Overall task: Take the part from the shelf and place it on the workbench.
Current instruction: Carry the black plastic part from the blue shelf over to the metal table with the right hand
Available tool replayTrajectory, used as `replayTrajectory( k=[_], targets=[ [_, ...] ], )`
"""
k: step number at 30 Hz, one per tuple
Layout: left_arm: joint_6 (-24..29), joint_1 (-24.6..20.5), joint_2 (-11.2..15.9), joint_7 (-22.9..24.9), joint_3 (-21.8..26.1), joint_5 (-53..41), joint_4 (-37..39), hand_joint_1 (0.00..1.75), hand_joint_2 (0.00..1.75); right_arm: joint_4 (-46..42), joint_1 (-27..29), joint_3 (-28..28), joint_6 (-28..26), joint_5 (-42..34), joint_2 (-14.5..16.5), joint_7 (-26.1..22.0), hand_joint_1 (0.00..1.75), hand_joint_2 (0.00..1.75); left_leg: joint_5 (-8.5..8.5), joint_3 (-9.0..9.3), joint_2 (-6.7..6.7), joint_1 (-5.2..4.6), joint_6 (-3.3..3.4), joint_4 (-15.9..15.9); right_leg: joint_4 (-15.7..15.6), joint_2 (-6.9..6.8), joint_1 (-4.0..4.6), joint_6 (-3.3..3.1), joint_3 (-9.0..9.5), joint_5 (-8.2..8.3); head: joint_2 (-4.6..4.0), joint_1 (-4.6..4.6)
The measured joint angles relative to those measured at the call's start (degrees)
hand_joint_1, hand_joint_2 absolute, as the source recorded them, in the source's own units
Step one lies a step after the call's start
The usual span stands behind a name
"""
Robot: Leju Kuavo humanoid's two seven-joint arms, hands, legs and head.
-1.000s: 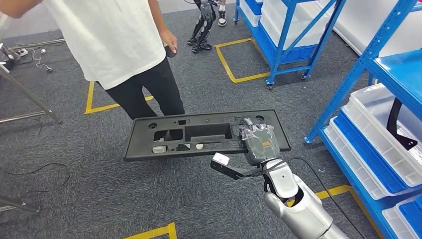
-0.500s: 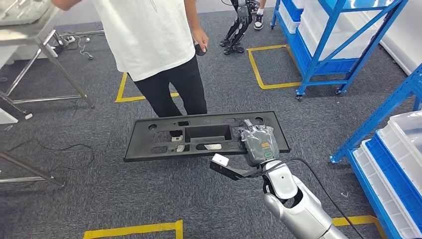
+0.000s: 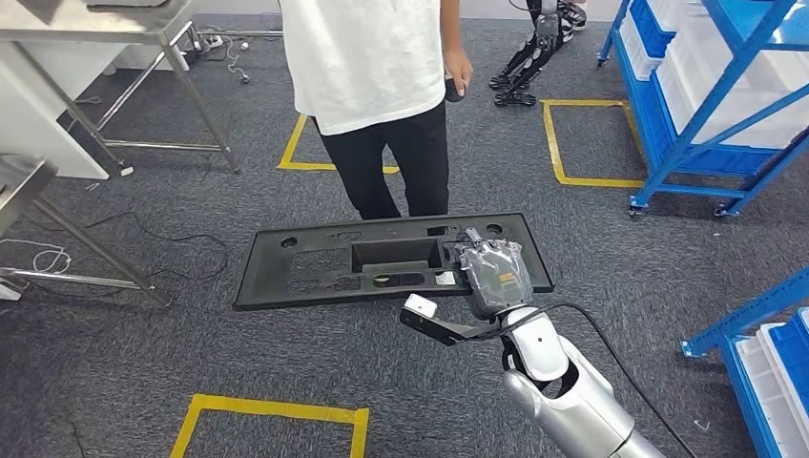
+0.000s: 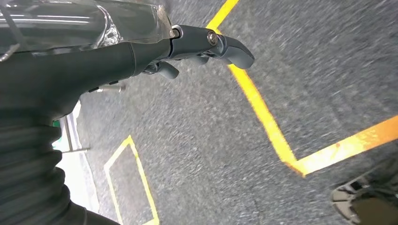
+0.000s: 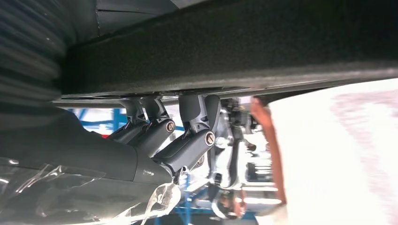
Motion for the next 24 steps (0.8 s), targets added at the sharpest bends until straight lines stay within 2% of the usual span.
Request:
replayTrajectory(
  k=[1, 3, 4, 5, 6, 7, 8, 9, 10, 11, 12, 13, 14, 15, 16, 17, 19, 20, 21, 22, 23, 24],
  targets=[
    [-0.1, 0.1, 0.0, 0.0, 0.0, 0.0, 0.0, 0.00, 1.75, 0.0, 0.0, 0.0, 0.0, 0.0, 0.1, 0.0, 1.75, 1.75, 0.06, 0.28, -0.70, 0.31, 0.17, -0.5, 1.3, 1.30, -0.07, 0.16, -0.54, -0.83, 0.00, 0.01],
    [-0.2, 0.1, -0.1, 0.0, 0.0, -0.1, 0.0, 0.00, 1.75, 0.0, 0.0, 0.0, 0.1, 0.0, 0.1, 0.1, 1.75, 1.75, 0.17, 0.68, -2.05, 0.78, 0.46, -0.9, 7.9, 4.88, -0.23, 0.41, -3.61, -3.99, 0.00, 0.01],
    [-0.2, 0.0, -0.1, 0.0, 0.0, -0.2, 0.0, 0.00, 1.75, 0.0, 0.1, 0.0, 0.1, 0.0, 0.1, 0.1, 1.75, 1.75, 0.18, 0.76, -2.76, 0.90, 0.59, -0.9, 12.4, 5.80, -0.21, 0.48, -5.87, -5.77, 0.00, 0.02],
    [-0.2, 0.0, -0.1, 0.0, 0.0, -0.2, 0.0, 0.00, 1.75, 0.0, 0.3, 0.0, 0.2, 0.0, 0.0, 0.1, 1.75, 1.75, 0.18, 0.85, -3.53, 0.96, 0.61, -0.9, 16.2, 6.15, -0.22, 0.59, -7.97, -6.97, 0.00, 0.01],
    [-0.2, 0.0, -0.1, 0.0, 0.0, -0.2, 0.0, 0.00, 1.75, 0.0, 0.4, 0.0, 0.3, 0.0, 0.0, 0.1, 1.75, 1.75, 0.16, 0.94, -4.34, 1.04, 0.61, -0.8, 18.1, 6.22, -0.26, 0.70, -9.18, -7.13, 0.00, 0.01],
    [-0.2, 0.0, -0.1, 0.0, 0.0, -0.2, 0.0, 0.00, 1.75, 0.0, 0.6, 0.0, 0.3, 0.0, 0.0, 0.1, 1.75, 1.75, 0.11, 1.07, -5.16, 1.15, 0.55, -0.8, 17.7, 6.24, -0.35, 0.80, -9.26, -6.17, 0.00, 0.01],
    [-0.2, 0.1, -0.2, 0.0, 0.0, -0.2, 0.0, 0.00, 1.75, 0.0, 0.6, 0.0, 0.4, 0.0, 0.0, 0.1, 1.75, 1.75, 0.00, 1.19, -5.98, 1.32, 0.40, -0.6, 14.9, 6.42, -0.53, 0.97, -8.09, -4.24, 0.00, 0.01],
    [-0.2, 0.1, -0.2, 0.0, 0.0, -0.2, 0.0, 0.00, 1.75, 0.0, 0.6, 0.0, 0.3, 0.0, 0.0, 0.2, 1.75, 1.75, -0.19, 1.31, -6.79, 1.54, 0.13, -0.4, 10.5, 7.10, -0.88, 1.26, -5.98, -1.79, 0.00, 0.01],
    [-0.2, 0.1, -0.2, 0.0, 0.0, -0.3, -0.1, 0.00, 1.75, 0.0, 0.6, 0.0, 0.3, 0.0, 0.0, 0.2, 1.75, 1.75, -0.46, 1.26, -7.55, 1.64, -0.24, 0.0, 6.0, 8.30, -1.32, 1.57, -3.76, -0.03, 0.00, 0.01],
    [-0.2, 0.0, -0.1, 0.1, 0.0, -0.3, -0.1, 0.00, 1.75, 0.0, 0.6, 0.0, 0.3, 0.0, 0.0, 0.2, 1.75, 1.75, -0.62, 1.12, -8.25, 1.74, -0.59, 0.4, 2.6, 9.36, -1.67, 1.71, -2.08, 1.11, 0.00, 0.01],
    [-0.2, 0.0, -0.1, 0.1, 0.0, -0.3, -0.1, 0.00, 1.75, 0.0, 0.6, 0.0, 0.3, 0.0, 0.0, 0.2, 1.75, 1.75, -0.67, 0.91, -8.83, 1.78, -0.94, 0.7, 0.7, 10.08, -1.87, 1.71, -1.09, 1.50, 0.00, 0.00],
    [-0.2, 0.1, -0.1, 0.2, 0.0, -0.3, -0.1, 0.00, 1.75, 0.0, 0.6, 0.0, 0.3, 0.0, 0.0, 0.3, 1.75, 1.75, -0.63, 0.64, -9.32, 1.76, -1.16, 0.8, 0.2, 10.15, -1.82, 1.50, -0.84, 1.25, 0.00, 0.00],
    [-0.3, 0.3, -0.1, 0.3, 0.0, -0.3, -0.1, 0.00, 1.75, 0.0, 0.7, 0.0, 0.3, 0.0, 0.0, 0.3, 1.75, 1.75, -0.60, 0.41, -9.79, 1.87, -1.32, 0.9, 0.4, 9.48, -1.71, 1.13, -0.89, 1.22, 0.00, 0.00],
    [-0.3, 0.5, -0.1, 0.3, 0.0, -0.3, -0.1, 0.00, 1.75, 0.0, 0.6, 0.0, 0.3, 0.0, 0.0, 0.4, 1.75, 1.75, -0.78, 0.14, -9.76, 1.92, -1.47, 1.0, 0.5, 8.79, -1.57, 0.79, -0.86, 1.13, 0.00, -0.01],
    [-0.3, 0.7, -0.1, 0.3, 0.0, -0.3, -0.1, 0.00, 1.75, 0.0, 0.5, 0.0, 0.3, 0.0, 0.0, 0.4, 1.75, 1.75, -1.56, -0.48, -8.88, 1.92, -1.65, 2.2, 0.5, 8.09, -1.46, 0.41, -0.80, 1.04, 0.00, -0.02],
    [-0.4, 0.7, -0.1, 0.4, 0.0, -0.3, -0.1, 0.00, 1.75, 0.0, 0.4, 0.0, 0.4, 0.0, 0.1, 0.4, 1.75, 1.75, -2.88, -1.56, -7.54, 1.92, -1.90, 4.5, 0.5, 7.42, -1.37, 0.07, -0.73, 0.99, 0.00, -0.03],
    [-0.4, 0.5, -0.1, 0.5, 0.0, -0.5, -0.2, 0.00, 1.75, 0.0, 0.3, 0.0, 0.5, 0.1, 0.2, 0.5, 1.75, 1.75, -6.76, -5.37, -4.50, 1.84, -2.34, 12.9, 0.5, 6.08, -0.95, -0.28, -0.67, 0.90, 0.00, -0.05],
    [-0.4, 0.4, -0.1, 0.5, 0.1, -0.5, -0.2, 0.00, 1.75, 0.0, 0.3, 0.0, 0.5, 0.1, 0.2, 0.5, 1.75, 1.75, -8.34, -7.38, -3.91, 1.83, -2.40, 17.1, 0.5, 5.38, -0.72, -0.35, -0.67, 0.86, 0.00, -0.05],
    [-0.4, 0.4, -0.2, 0.5, 0.1, -0.6, -0.3, 0.00, 1.75, 0.0, 0.3, 0.0, 0.6, 0.1, 0.2, 0.6, 1.75, 1.75, -9.16, -8.72, -3.65, 1.78, -2.32, 19.9, 0.5, 4.65, -0.51, -0.41, -0.65, 0.81, 0.00, -0.04],
    [-0.5, 0.5, -0.2, 0.4, 0.2, -0.7, -0.4, 0.00, 1.75, 0.0, 0.3, 0.0, 0.6, 0.2, 0.2, 0.6, 1.75, 1.75, -8.85, -8.89, -3.59, 1.67, -2.08, 20.3, 0.5, 3.98, -0.32, -0.49, -0.60, 0.74, 0.00, -0.05],
    [-0.5, 0.5, -0.2, 0.4, 0.3, -0.9, -0.4, 0.00, 1.75, 0.0, 0.4, 0.0, 0.6, 0.2, 0.3, 0.7, 1.75, 1.75, -7.47, -7.73, -3.48, 1.45, -1.72, 18.0, 0.4, 3.37, -0.16, -0.59, -0.46, 0.66, 0.00, -0.05],
    [-0.5, 0.5, -0.2, 0.3, 0.4, -1.0, -0.5, 0.00, 1.75, -0.1, 0.3, 0.0, 0.7, 0.3, 0.3, 0.7, 1.75, 1.75, -5.36, -5.55, -3.05, 1.08, -1.17, 13.8, 0.3, 2.82, -0.02, -0.69, -0.20, 0.58, 0.00, -0.05]
  ],
)
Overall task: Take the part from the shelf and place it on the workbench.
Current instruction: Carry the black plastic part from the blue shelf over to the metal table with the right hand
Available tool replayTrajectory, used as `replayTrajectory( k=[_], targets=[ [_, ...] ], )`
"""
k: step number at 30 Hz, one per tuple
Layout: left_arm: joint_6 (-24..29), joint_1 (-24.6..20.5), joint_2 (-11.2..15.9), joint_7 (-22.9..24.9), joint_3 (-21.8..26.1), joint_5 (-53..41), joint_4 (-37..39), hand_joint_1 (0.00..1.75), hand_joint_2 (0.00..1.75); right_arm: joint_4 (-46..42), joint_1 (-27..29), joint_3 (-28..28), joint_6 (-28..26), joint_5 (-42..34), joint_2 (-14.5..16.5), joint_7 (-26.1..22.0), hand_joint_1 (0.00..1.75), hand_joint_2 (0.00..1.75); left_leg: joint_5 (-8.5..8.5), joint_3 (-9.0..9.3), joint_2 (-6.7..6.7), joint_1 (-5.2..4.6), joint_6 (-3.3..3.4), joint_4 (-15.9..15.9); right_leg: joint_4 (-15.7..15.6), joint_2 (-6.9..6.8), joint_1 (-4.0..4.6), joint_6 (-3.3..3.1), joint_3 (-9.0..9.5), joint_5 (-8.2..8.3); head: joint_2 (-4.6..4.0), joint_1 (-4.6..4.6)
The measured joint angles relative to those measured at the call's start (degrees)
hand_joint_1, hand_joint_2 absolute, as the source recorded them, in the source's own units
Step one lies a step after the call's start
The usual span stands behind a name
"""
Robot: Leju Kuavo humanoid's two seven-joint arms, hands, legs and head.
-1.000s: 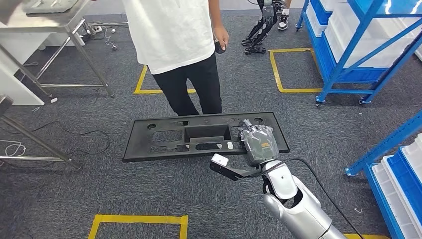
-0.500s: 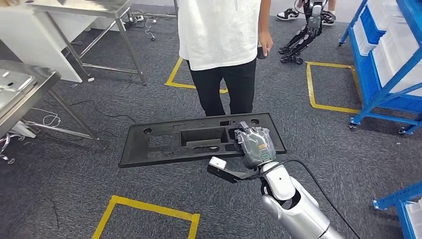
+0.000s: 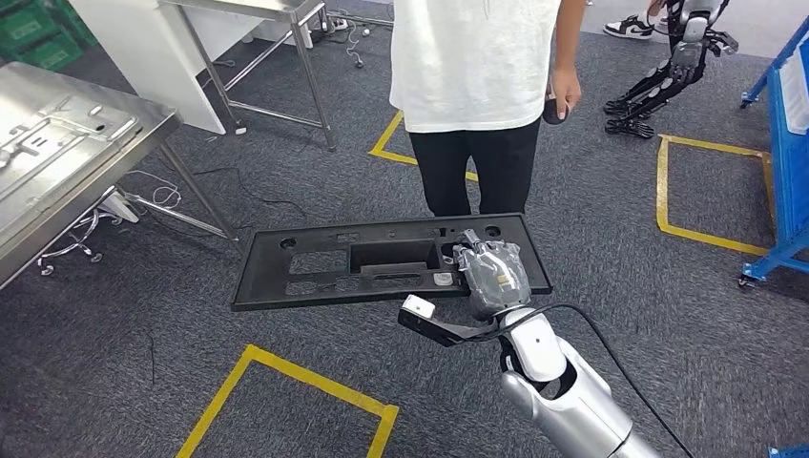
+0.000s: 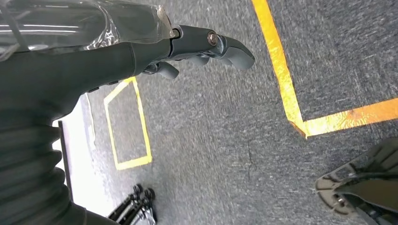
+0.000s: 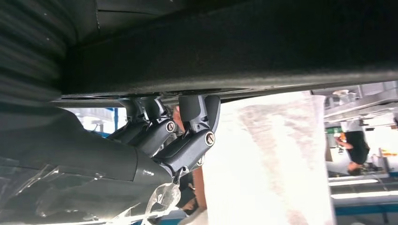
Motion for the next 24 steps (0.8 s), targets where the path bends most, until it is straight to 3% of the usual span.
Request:
replayTrajectory(
  k=[2, 3, 4, 6, 8, 10, 12, 13, 14, 16, 18, 19, 21, 23, 24],
  targets=[
    [0.0, -0.2, 0.2, -0.1, 0.4, -0.1, 0.0, 0.00, 1.75, -0.1, -0.2, 0.0, 0.0, 0.1, 0.0, 0.1, 1.75, 1.75, 3.53, 4.70, 2.31, -1.18, 1.35, -9.1, -0.3, -1.08, 0.12, -0.17, 0.54, -0.14, -0.01, 0.01],
    [0.0, -0.4, 0.3, -0.2, 0.5, -0.2, 0.0, 0.00, 1.75, -0.1, -0.3, 0.0, 0.0, 0.2, 0.0, 0.2, 1.75, 1.75, 4.28, 6.05, 3.27, -1.69, 1.90, -11.8, -0.5, -1.61, 0.16, -0.20, 0.65, -0.17, -0.01, 0.01],
    [0.0, -0.6, 0.5, -0.2, 0.6, -0.2, 0.0, 0.00, 1.75, -0.1, -0.3, 0.0, 0.1, 0.2, 0.0, 0.2, 1.75, 1.75, 4.33, 6.63, 3.79, -2.03, 2.30, -13.2, -0.6, -2.17, 0.16, -0.18, 0.66, -0.18, -0.01, 0.02],
    [0.0, -0.7, 0.6, -0.2, 0.8, -0.2, 0.0, 0.00, 1.75, -0.2, -0.4, 0.0, 0.1, 0.2, 0.1, 0.2, 1.75, 1.75, 4.36, 7.24, 2.98, -1.90, 2.72, -14.4, -0.7, -3.03, 0.40, -0.04, 0.71, -0.35, -0.01, 0.01],
    [-0.1, -0.6, 0.6, -0.2, 0.9, -0.3, -0.1, 0.00, 1.75, -0.3, -0.4, 0.0, 0.2, 0.2, 0.2, 0.2, 1.75, 1.75, 4.79, 8.21, 1.87, -1.22, 2.72, -15.6, 1.3, -1.21, 0.45, 0.37, 0.12, -1.88, -0.01, 0.00],
    [-0.2, -0.6, 0.5, -0.3, 0.9, -0.3, -0.1, 0.00, 1.75, -0.4, -0.3, -0.1, 0.2, 0.2, 0.0, 0.2, 1.75, 1.75, 5.06, 8.60, 0.64, -0.55, 2.56, -16.0, 8.6, 2.02, 0.15, 1.04, -3.02, -5.52, -0.01, 0.01],
    [-0.2, -0.6, 0.5, -0.3, 0.9, -0.3, -0.1, 0.00, 1.75, -0.4, 0.2, -0.1, 0.1, 0.2, -0.2, 0.2, 1.75, 1.75, 5.11, 8.60, -0.80, -0.14, 2.52, -15.9, 16.4, 3.20, -0.19, 1.77, -6.78, -8.34, 0.00, 0.02],
    [-0.2, -0.4, 0.4, -0.3, 0.9, -0.4, -0.1, 0.00, 1.75, -0.4, 0.5, -0.1, 0.1, 0.2, -0.3, 0.2, 1.75, 1.75, 5.08, 8.58, -1.61, 0.09, 2.40, -15.8, 17.5, 3.29, -0.44, 2.17, -7.39, -8.20, 0.00, 0.02],
    [-0.2, -0.3, 0.4, -0.3, 0.9, -0.4, -0.1, 0.00, 1.75, -0.4, 0.6, 0.0, 0.1, 0.2, -0.4, 0.1, 1.75, 1.75, 4.97, 8.55, -2.41, 0.38, 2.15, -15.5, 15.9, 3.36, -0.77, 2.63, -6.67, -6.85, 0.00, 0.01],
    [-0.2, -0.1, 0.4, 0.0, 0.9, -0.5, -0.1, 0.00, 1.75, -0.4, 0.7, 0.0, 0.1, 0.2, -0.5, 0.1, 1.75, 1.75, 4.38, 8.32, -3.95, 0.98, 1.22, -14.5, 7.9, 4.83, -1.79, 3.81, -2.54, -2.75, 0.00, -0.03],
    [-0.2, -0.2, 0.4, 0.2, 0.9, -0.6, -0.1, 0.00, 1.75, -0.4, 0.7, -0.1, 0.1, 0.1, -0.5, 0.1, 1.75, 1.75, 3.97, 7.49, -5.25, 1.21, 0.25, -13.2, 1.6, 6.92, -2.59, 4.05, 0.54, -0.83, 0.00, -0.05],
    [-0.2, -0.2, 0.4, 0.2, 0.9, -0.7, -0.1, 0.00, 1.75, -0.4, 0.7, -0.1, 0.2, 0.1, -0.5, 0.1, 1.75, 1.75, 4.06, 6.99, -5.77, 1.18, -0.13, -12.8, 0.7, 7.35, -2.69, 3.77, 0.89, -0.92, -0.01, -0.04],
    [-0.2, 0.0, 0.4, 0.2, 0.9, -0.9, -0.1, 0.00, 1.75, -0.4, 0.8, -0.1, 0.2, 0.2, -0.5, 0.0, 1.75, 1.75, 4.33, 6.11, -6.61, 1.35, -0.59, -12.6, 0.9, 6.04, -2.53, 2.87, 0.60, -1.05, -0.01, -0.02],
    [-0.2, 0.2, 0.3, 0.2, 0.9, -1.1, -0.1, 0.00, 1.75, -0.4, 0.6, 0.0, 0.1, 0.2, -0.5, 0.0, 1.75, 1.75, 3.00, 4.62, -4.88, 1.42, -1.03, -10.2, 1.1, 4.67, -2.41, 2.07, 0.59, -1.29, 0.00, -0.03],
    [-0.1, 0.1, 0.3, 0.2, 0.9, -1.1, -0.1, 0.00, 1.75, -0.4, 0.5, 0.0, 0.1, 0.2, -0.5, -0.1, 1.75, 1.75, 1.53, 3.09, -3.39, 1.44, -1.29, -7.0, 1.1, 4.01, -2.35, 1.71, 0.70, -1.41, -0.01, -0.04]
  ],
)
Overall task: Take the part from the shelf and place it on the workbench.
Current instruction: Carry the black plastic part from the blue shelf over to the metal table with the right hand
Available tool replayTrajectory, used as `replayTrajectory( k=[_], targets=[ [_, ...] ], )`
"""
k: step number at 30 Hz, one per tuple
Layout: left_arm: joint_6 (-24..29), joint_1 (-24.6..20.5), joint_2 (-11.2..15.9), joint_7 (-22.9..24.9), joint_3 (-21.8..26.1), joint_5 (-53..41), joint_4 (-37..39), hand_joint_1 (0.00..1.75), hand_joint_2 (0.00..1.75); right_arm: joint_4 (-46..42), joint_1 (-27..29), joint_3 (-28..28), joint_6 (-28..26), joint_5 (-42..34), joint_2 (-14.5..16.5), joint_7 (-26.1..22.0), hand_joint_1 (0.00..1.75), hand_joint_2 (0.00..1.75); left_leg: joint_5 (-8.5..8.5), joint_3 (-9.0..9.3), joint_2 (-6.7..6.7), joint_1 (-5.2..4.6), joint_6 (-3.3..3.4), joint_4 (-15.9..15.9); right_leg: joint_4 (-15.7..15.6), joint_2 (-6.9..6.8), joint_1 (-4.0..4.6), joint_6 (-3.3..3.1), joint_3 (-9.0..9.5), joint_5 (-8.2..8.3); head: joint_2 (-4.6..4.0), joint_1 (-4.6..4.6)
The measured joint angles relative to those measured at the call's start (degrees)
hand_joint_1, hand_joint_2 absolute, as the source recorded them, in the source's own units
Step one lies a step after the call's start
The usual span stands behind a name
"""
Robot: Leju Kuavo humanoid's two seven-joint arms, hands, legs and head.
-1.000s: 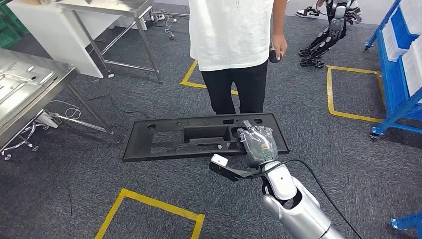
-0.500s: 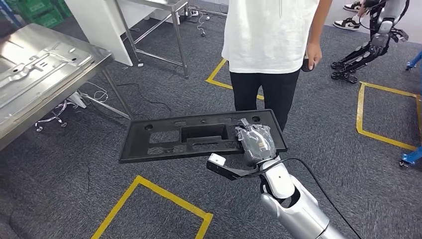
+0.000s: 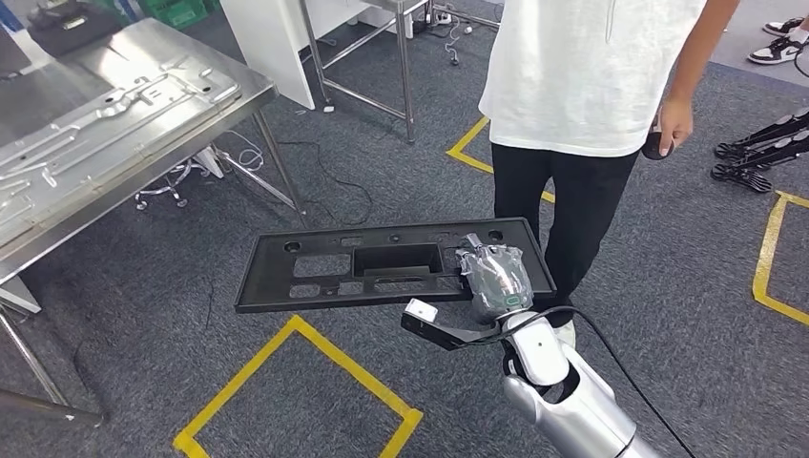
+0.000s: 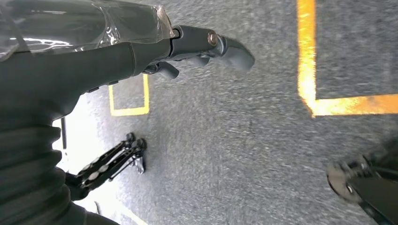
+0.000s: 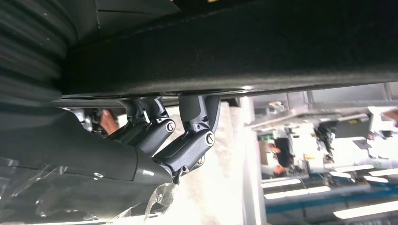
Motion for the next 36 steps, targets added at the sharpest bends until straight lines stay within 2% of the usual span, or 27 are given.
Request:
replayTrajectory(
  k=[1, 2, 3, 4, 5, 6, 8, 9, 10, 11, 12, 13, 15, 17, 19, 20, 21, 22, 24, 26, 28, 30, 32, 33, 34, 35, 36],
  targets=[
    [0.0, -0.1, 0.0, 0.0, 0.0, 0.0, 0.0, 0.00, 1.75, 0.0, -0.1, 0.0, 0.0, 0.0, 0.0, -0.1, 1.75, 1.75, -1.77, -2.17, 1.61, -0.08, -0.23, 4.4, 0.0, -0.67, 0.19, -0.29, 0.11, -0.11, -0.01, -0.02],
    [0.0, -0.2, 0.0, -0.1, 0.0, 0.0, 0.0, 0.00, 1.75, 0.0, -0.1, 0.0, 0.0, 0.0, 0.0, -0.1, 1.75, 1.75, -3.45, -4.55, 2.41, -0.06, -0.37, 9.0, 0.0, -1.38, 0.35, -0.46, 0.19, -0.24, -0.01, -0.01],
    [0.0, -0.2, -0.1, -0.2, 0.0, 0.0, 0.0, 0.00, 1.75, 0.0, -0.1, 0.0, 0.0, -0.1, 0.0, -0.2, 1.75, 1.75, -4.58, -6.58, 2.80, -0.06, -0.43, 12.8, 0.0, -2.12, 0.51, -0.60, 0.29, -0.36, -0.02, -0.01],
    [0.0, -0.2, -0.1, -0.2, 0.0, 0.0, 0.0, 0.00, 1.75, 0.0, -0.1, 0.0, 0.0, -0.1, 0.0, -0.3, 1.75, 1.75, -4.70, -7.62, 2.94, -0.11, -0.32, 14.5, -0.1, -2.85, 0.69, -0.75, 0.45, -0.49, -0.01, -0.01],
    [0.0, -0.2, -0.2, -0.2, 0.0, 0.0, 0.0, 0.00, 1.75, 0.0, -0.1, 0.0, 0.1, -0.1, 0.1, -0.3, 1.75, 1.75, -3.68, -7.36, 3.05, -0.26, 0.00, 13.6, -0.2, -3.52, 0.88, -0.89, 0.72, -0.60, -0.01, -0.01],
    [0.0, -0.1, -0.3, -0.2, 0.0, 0.0, 0.0, 0.00, 1.75, 0.0, -0.1, 0.0, 0.1, -0.2, 0.2, -0.3, 1.75, 1.75, -1.71, -5.84, 3.37, -0.54, 0.55, 10.3, -0.5, -4.16, 1.09, -0.99, 1.12, -0.69, -0.01, -0.01],
    [0.0, -0.2, -0.2, -0.2, 0.1, 0.0, -0.1, 0.00, 1.75, 0.0, -0.4, 0.0, 0.3, -0.3, 0.4, -0.3, 1.75, 1.75, 2.80, -0.96, 6.34, -1.88, 2.55, 0.5, -1.4, -5.28, 1.38, -1.11, 2.22, -0.81, -0.01, -0.01],
    [0.0, -0.4, -0.1, -0.2, 0.1, 0.0, -0.1, 0.00, 1.75, 0.0, -0.6, 0.0, 0.3, -0.4, 0.4, -0.3, 1.75, 1.75, 4.03, 1.01, 7.90, -2.57, 3.44, -3.2, -1.8, -5.83, 1.52, -1.08, 2.63, -0.86, -0.01, -0.01],
    [0.0, -0.6, 0.0, -0.2, 0.1, 0.0, -0.1, 0.00, 1.75, 0.0, -0.7, 0.0, 0.4, -0.4, 0.4, -0.3, 1.75, 1.75, 4.41, 2.17, 9.03, -3.16, 4.13, -5.6, -2.0, -6.47, 1.64, -1.00, 2.89, -0.93, -0.01, -0.02],
    [0.0, -0.7, 0.0, -0.2, 0.1, 0.1, -0.1, 0.00, 1.75, 0.0, -0.7, 0.0, 0.5, -0.4, 0.5, -0.3, 1.75, 1.75, 4.18, 2.60, 9.16, -3.45, 4.44, -6.6, -2.2, -7.21, 1.85, -0.87, 2.99, -1.02, -0.01, -0.02],
    [0.0, -0.7, 0.0, -0.2, 0.1, 0.1, -0.1, 0.00, 1.75, 0.0, -0.8, 0.0, 0.5, -0.4, 0.6, -0.4, 1.75, 1.75, 3.98, 2.84, 8.39, -3.43, 4.51, -7.1, -2.3, -8.02, 1.99, -0.69, 3.17, -1.14, 0.00, -0.03],
    [0.0, -0.6, 0.0, -0.2, 0.1, 0.2, -0.1, 0.00, 1.75, 0.0, -0.8, 0.0, 0.6, -0.4, 0.6, -0.5, 1.75, 1.75, 4.01, 3.22, 7.59, -3.19, 4.38, -7.7, -2.2, -8.13, 2.04, -0.48, 3.37, -1.49, 0.00, -0.02],
    [0.0, -0.3, -0.1, -0.3, 0.2, 0.2, -0.2, 0.00, 1.75, 0.0, -0.9, 0.0, 0.5, -0.3, 0.8, -0.6, 1.75, 1.75, 4.30, 4.14, 6.07, -2.46, 4.20, -8.7, 0.6, -5.60, 2.14, -0.31, 2.64, -3.32, 0.00, 0.03],
    [-0.1, -0.5, -0.2, -0.3, 0.2, 0.2, -0.2, 0.00, 1.75, 0.0, -0.8, 0.0, 0.5, -0.4, 0.8, -0.7, 1.75, 1.75, 4.37, 4.50, 4.39, -1.96, 4.26, -8.9, 9.1, -1.93, 2.10, -0.28, -1.44, -7.16, -0.01, 0.05],
    [-0.1, -0.6, -0.4, -0.3, 0.3, 0.1, -0.2, 0.00, 1.75, 0.0, -0.5, 0.1, 0.5, -0.4, 0.7, -0.6, 1.75, 1.75, 4.30, 4.55, 2.35, -1.84, 4.29, -8.7, 17.1, -0.77, 2.02, -0.05, -6.12, -9.72, 0.00, 0.05],
    [-0.1, -0.6, -0.5, -0.2, 0.4, 0.1, -0.2, 0.00, 1.75, 0.0, -0.3, 0.1, 0.6, -0.4, 0.7, -0.6, 1.75, 1.75, 4.24, 4.57, 1.37, -1.76, 4.21, -8.6, 17.7, -0.69, 1.97, 0.07, -6.94, -9.10, 0.01, 0.06],
    [-0.2, -0.5, -0.5, -0.1, 0.4, 0.0, -0.2, 0.00, 1.75, 0.0, -0.2, 0.1, 0.6, -0.4, 0.7, -0.6, 1.75, 1.75, 4.12, 4.59, 0.41, -1.64, 4.04, -8.3, 15.8, -0.59, 1.88, 0.22, -6.47, -7.29, 0.01, 0.06],
    [-0.2, -0.3, -0.6, -0.1, 0.4, -0.1, -0.2, 0.00, 1.75, 0.0, -0.1, 0.1, 0.6, -0.4, 0.7, -0.6, 1.75, 1.75, 3.91, 4.58, -0.48, -1.48, 3.74, -8.0, 11.7, -0.13, 1.67, 0.43, -4.84, -4.75, 0.01, 0.07],
    [-0.2, -0.2, -0.7, 0.0, 0.5, -0.2, -0.2, 0.00, 1.75, 0.0, -0.1, 0.1, 0.6, -0.5, 0.7, -0.5, 1.75, 1.75, 3.26, 4.23, -2.03, -1.43, 2.99, -6.8, 3.2, 2.19, 0.93, 0.79, -1.09, -0.83, 0.01, 0.07],
    [-0.1, -0.2, -0.6, 0.0, 0.6, -0.2, -0.2, 0.00, 1.75, 0.0, 0.1, 0.1, 0.7, -0.6, 0.7, -0.4, 1.75, 1.75, 2.90, 3.67, -3.20, -1.54, 2.54, -6.2, -0.4, 3.50, 0.51, 0.46, 0.50, 0.04, 0.00, 0.07],
    [0.0, 0.2, -0.6, 0.0, 0.8, -0.3, -0.2, 0.00, 1.75, 0.0, 0.4, 0.2, 0.8, -0.7, 0.8, -0.4, 1.75, 1.75, 2.83, 3.22, -3.96, -1.37, 2.33, -6.0, -0.5, 2.28, 0.61, -0.34, 0.61, -0.05, -0.01, 0.07],
    [0.0, 0.6, -0.6, 0.0, 1.0, -0.3, -0.3, 0.00, 1.75, 0.0, 0.5, 0.2, 0.8, -0.8, 0.8, -0.3, 1.75, 1.75, 1.35, 1.83, -1.74, -1.26, 1.71, -3.4, -0.5, 1.02, 0.64, -0.98, 0.69, -0.06, -0.01, 0.03],
    [0.0, 0.5, -0.6, 0.0, 1.0, -0.4, -0.3, 0.00, 1.75, 0.0, 0.5, 0.2, 0.8, -0.9, 0.9, -0.2, 1.75, 1.75, -2.15, -1.76, 1.93, -1.02, 0.86, 4.0, -0.5, -0.13, 0.75, -1.39, 0.77, -0.17, -0.01, 0.01],
    [0.0, 0.5, -0.7, 0.0, 1.0, -0.4, -0.3, 0.00, 1.75, 0.0, 0.5, 0.2, 0.8, -1.0, 0.9, -0.1, 1.75, 1.75, -3.95, -4.11, 2.91, -0.78, 0.55, 8.6, -0.5, -0.83, 0.82, -1.50, 0.79, -0.28, -0.01, 0.02],
    [-0.1, 0.4, -0.7, 0.0, 1.0, -0.4, -0.4, 0.00, 1.75, 0.0, 0.7, 0.2, 0.8, -1.0, 0.9, -0.1, 1.75, 1.75, -4.90, -5.99, 3.23, -0.62, 0.44, 12.0, -0.5, -1.53, 0.87, -1.59, 0.84, -0.42, -0.02, 0.02],
    [-0.1, 0.5, -0.7, 0.0, 1.1, -0.4, -0.4, 0.00, 1.75, 0.0, 0.9, 0.2, 0.8, -1.0, 0.9, -0.1, 1.75, 1.75, -4.82, -6.91, 3.33, -0.55, 0.48, 13.4, -0.5, -2.24, 0.95, -1.63, 0.95, -0.57, -0.02, 0.02],
    [-0.1, 0.5, -0.7, 0.0, 1.1, -0.5, -0.4, 0.00, 1.75, 0.0, 1.0, 0.3, 0.9, -1.0, 0.9, -0.1, 1.75, 1.75, -3.68, -6.61, 3.41, -0.57, 0.73, 12.4, -0.5, -2.95, 1.05, -1.65, 1.17, -0.76, -0.02, 0.02]
  ],
)
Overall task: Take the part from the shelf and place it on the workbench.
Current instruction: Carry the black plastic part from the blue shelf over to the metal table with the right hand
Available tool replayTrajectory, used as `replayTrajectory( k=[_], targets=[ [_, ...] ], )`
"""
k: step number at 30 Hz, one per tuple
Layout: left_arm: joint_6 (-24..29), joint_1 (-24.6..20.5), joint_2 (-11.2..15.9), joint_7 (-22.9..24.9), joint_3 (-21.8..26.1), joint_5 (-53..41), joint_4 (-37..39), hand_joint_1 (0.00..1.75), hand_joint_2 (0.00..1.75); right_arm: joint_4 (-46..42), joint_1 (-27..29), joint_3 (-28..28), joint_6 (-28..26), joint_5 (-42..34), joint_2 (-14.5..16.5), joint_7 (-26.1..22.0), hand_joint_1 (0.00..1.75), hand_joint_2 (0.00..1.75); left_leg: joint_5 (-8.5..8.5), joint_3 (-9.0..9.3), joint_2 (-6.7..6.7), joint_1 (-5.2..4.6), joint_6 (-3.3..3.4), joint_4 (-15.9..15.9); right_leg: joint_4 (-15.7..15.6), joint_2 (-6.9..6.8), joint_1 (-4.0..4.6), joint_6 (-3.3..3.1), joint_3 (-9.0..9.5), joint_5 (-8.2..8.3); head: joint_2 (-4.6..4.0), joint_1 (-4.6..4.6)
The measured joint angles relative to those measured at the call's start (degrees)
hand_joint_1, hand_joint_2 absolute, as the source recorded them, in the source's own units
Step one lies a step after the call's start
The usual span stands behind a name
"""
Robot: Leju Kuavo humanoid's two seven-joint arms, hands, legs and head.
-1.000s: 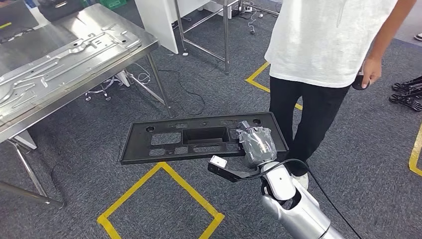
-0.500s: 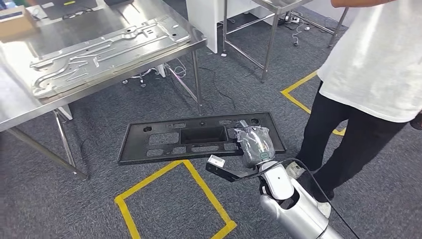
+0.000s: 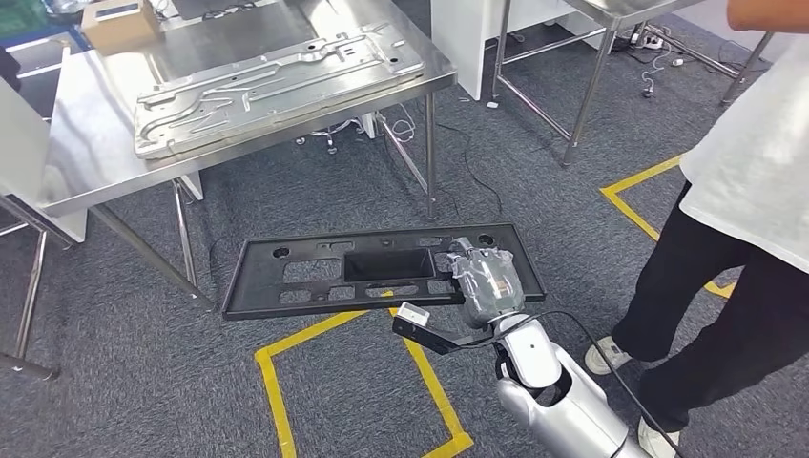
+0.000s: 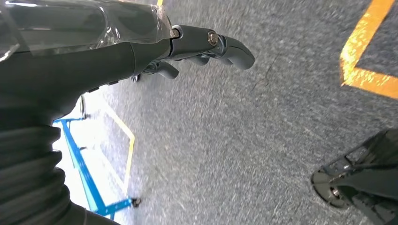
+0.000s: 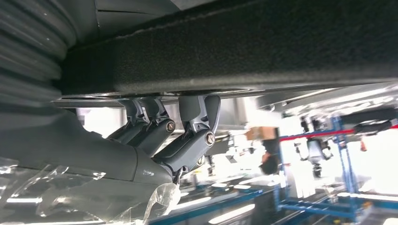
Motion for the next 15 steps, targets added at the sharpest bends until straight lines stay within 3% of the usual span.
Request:
replayTrajectory(
  k=[1, 3, 5, 6, 7, 8, 10, 11, 13, 14, 15],
  targets=[
    [0.0, 0.1, 0.0, 0.0, 0.0, -0.1, 0.0, 0.00, 1.75, 0.0, 0.1, 0.0, 0.0, 0.0, 0.0, 0.0, 1.75, 1.75, 2.04, 1.67, 0.34, -0.21, 0.53, -3.6, -0.1, -0.67, 0.13, 0.01, 0.38, -0.18, 0.00, 0.00],
    [0.0, 0.1, 0.1, 0.1, 0.1, -0.2, 0.0, 0.00, 1.75, 0.0, 0.1, 0.0, 0.1, 0.0, 0.0, 0.0, 1.75, 1.75, 6.00, 6.56, 2.84, -1.39, 2.41, -13.3, -0.8, -1.91, 0.37, 0.11, 1.44, -0.46, 0.00, 0.01],
    [0.1, -0.2, 0.4, 0.1, 0.1, -0.3, -0.1, 0.00, 1.75, 0.0, 0.0, 0.0, 0.1, -0.1, 0.0, 0.0, 1.75, 1.75, 7.28, 9.25, 5.12, -2.53, 3.78, -18.7, -1.4, -3.15, 0.52, 0.41, 2.21, -0.70, 0.00, 0.01],
    [0.1, -0.3, 0.5, 0.1, 0.1, -0.4, -0.1, 0.00, 1.75, 0.0, 0.0, 0.0, 0.2, -0.1, 0.0, 0.0, 1.75, 1.75, 7.12, 9.49, 5.18, -2.78, 4.00, -19.3, -1.6, -3.87, 0.65, 0.65, 2.46, -0.83, 0.00, 0.02],
    [0.1, -0.3, 0.6, 0.1, 0.1, -0.4, -0.1, 0.00, 1.75, 0.0, 0.1, 0.0, 0.2, -0.1, 0.2, 0.0, 1.75, 1.75, 7.11, 9.80, 4.58, -2.70, 4.03, -19.7, -1.8, -4.45, 0.68, 0.91, 2.76, -1.00, 0.00, 0.01],
    [0.1, -0.1, 0.6, 0.2, 0.2, -0.4, -0.1, 0.00, 1.75, -0.1, 0.1, 0.0, 0.2, -0.1, 0.2, 0.0, 1.75, 1.75, 7.27, 10.25, 3.91, -2.48, 3.85, -20.2, -1.7, -4.14, 0.72, 1.15, 2.99, -1.35, 0.01, 0.01],
    [0.1, 0.1, 0.5, 0.2, 0.2, -0.4, -0.1, 0.00, 1.75, -0.1, 0.0, 0.0, 0.2, -0.1, 0.4, 0.0, 1.75, 1.75, 7.62, 11.32, 2.57, -1.87, 3.53, -21.2, 1.7, -1.31, 0.76, 1.42, 1.75, -3.49, 0.00, 0.02],
    [0.1, 0.1, 0.5, 0.1, 0.2, -0.4, -0.1, 0.00, 1.75, -0.2, 0.1, 0.0, 0.2, -0.1, 0.3, 0.0, 1.75, 1.75, 7.69, 11.50, 1.88, -1.66, 3.41, -21.3, 5.7, 0.46, 0.71, 1.46, -0.26, -5.30, 0.01, 0.04],
    [0.1, -0.1, 0.4, 0.1, 0.1, -0.4, -0.1, 0.00, 1.75, -0.2, 0.3, 0.0, 0.2, -0.1, 0.0, 0.0, 1.75, 1.75, 7.51, 11.58, 0.49, -1.59, 3.51, -21.2, 14.5, 1.91, 0.72, 1.59, -5.42, -8.31, 0.01, 0.03],
    [0.0, -0.1, 0.3, 0.1, 0.1, -0.4, -0.1, 0.00, 1.75, -0.2, 0.5, 0.0, 0.2, -0.1, -0.1, 0.0, 1.75, 1.75, 7.36, 11.66, -0.20, -1.58, 3.48, -21.1, 16.9, 2.02, 0.72, 1.70, -7.24, -8.39, 0.01, 0.04],
    [0.0, 0.0, 0.3, 0.1, 0.1, -0.4, -0.1, 0.00, 1.75, -0.2, 0.6, 0.0, 0.2, -0.2, -0.2, 0.0, 1.75, 1.75, 7.15, 11.76, -0.78, -1.54, 3.37, -20.9, 16.6, 2.05, 0.72, 1.78, -7.83, -7.13, 0.01, 0.04]
  ],
)
